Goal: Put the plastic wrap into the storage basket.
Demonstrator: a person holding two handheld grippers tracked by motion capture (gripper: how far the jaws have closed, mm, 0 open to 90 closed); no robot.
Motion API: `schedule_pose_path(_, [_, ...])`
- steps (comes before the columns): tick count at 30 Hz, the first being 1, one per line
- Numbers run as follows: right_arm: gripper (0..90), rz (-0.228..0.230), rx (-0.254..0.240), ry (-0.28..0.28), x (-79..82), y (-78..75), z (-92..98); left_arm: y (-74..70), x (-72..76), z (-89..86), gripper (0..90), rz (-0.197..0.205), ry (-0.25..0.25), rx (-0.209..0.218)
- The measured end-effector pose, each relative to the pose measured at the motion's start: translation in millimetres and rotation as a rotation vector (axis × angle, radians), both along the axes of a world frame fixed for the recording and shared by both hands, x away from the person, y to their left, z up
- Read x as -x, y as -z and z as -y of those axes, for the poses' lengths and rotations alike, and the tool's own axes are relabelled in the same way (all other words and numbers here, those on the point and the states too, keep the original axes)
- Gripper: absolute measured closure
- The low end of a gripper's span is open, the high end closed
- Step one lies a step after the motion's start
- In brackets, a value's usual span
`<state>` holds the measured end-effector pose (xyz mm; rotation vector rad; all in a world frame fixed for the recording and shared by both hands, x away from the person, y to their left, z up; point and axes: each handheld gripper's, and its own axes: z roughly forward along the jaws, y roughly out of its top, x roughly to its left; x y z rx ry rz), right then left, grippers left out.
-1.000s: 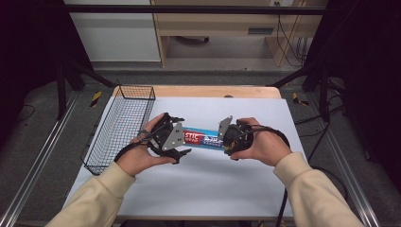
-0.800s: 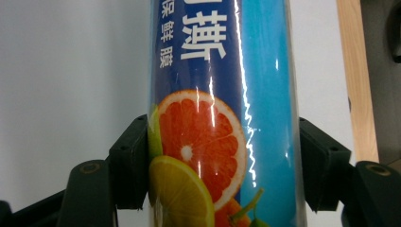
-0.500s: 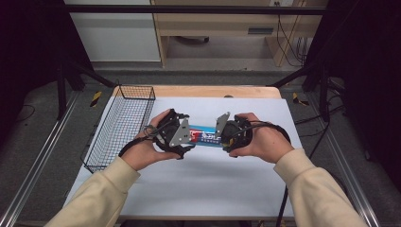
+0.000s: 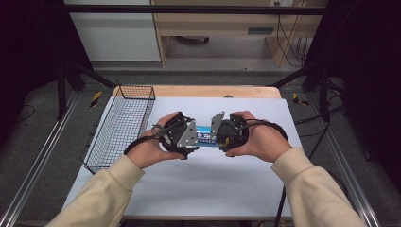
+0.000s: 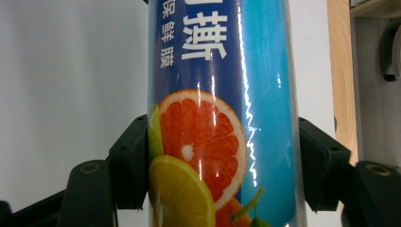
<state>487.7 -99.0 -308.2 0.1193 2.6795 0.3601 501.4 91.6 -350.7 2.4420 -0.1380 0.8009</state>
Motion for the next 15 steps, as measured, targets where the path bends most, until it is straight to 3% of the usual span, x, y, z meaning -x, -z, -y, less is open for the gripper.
schedule_pose_path(2, [32.0, 0.0, 0.001, 0.004, 1.2, -0.9, -1.7, -1.5, 0.3, 0.9, 18.8, 0.013, 0.01, -0.04])
schedule_pose_path(4, [32.0, 0.006, 0.002, 0.003, 1.9, -1.0, -2.5, 0.3, 0.0, 1.2, 22.5, -0.004, 0.008, -0.028])
schedule_pose_path(5, [32.0, 0.005, 0.007, -0.004, 1.7, -1.3, -2.6, -1.8, -1.3, 0.7, 23.9, 0.013, 0.01, -0.073])
schedule_pose_path(6, [32.0, 0.008, 0.009, 0.004, 2.5, -1.1, -3.1, -0.4, -1.4, 1.1, 24.3, 0.009, 0.006, -0.062])
schedule_pose_path(7, [32.0, 0.008, 0.011, 0.002, 2.5, -1.0, -3.3, -2.1, -2.5, 1.1, 25.0, 0.021, 0.009, -0.093])
schedule_pose_path(9, [32.0, 0.014, 0.014, -0.003, 2.1, -0.3, -3.7, 3.0, -2.1, 3.3, 26.3, -0.018, 0.003, -0.044])
schedule_pose_path(11, [32.0, 0.014, 0.017, -0.004, 1.8, 0.0, -4.0, 1.6, -3.3, 4.3, 26.6, 0.004, 0.009, -0.067])
schedule_pose_path(15, [32.0, 0.012, 0.014, 0.005, 0.9, 0.9, -3.4, 3.5, -5.0, 6.4, 27.7, -0.016, -0.001, -0.045])
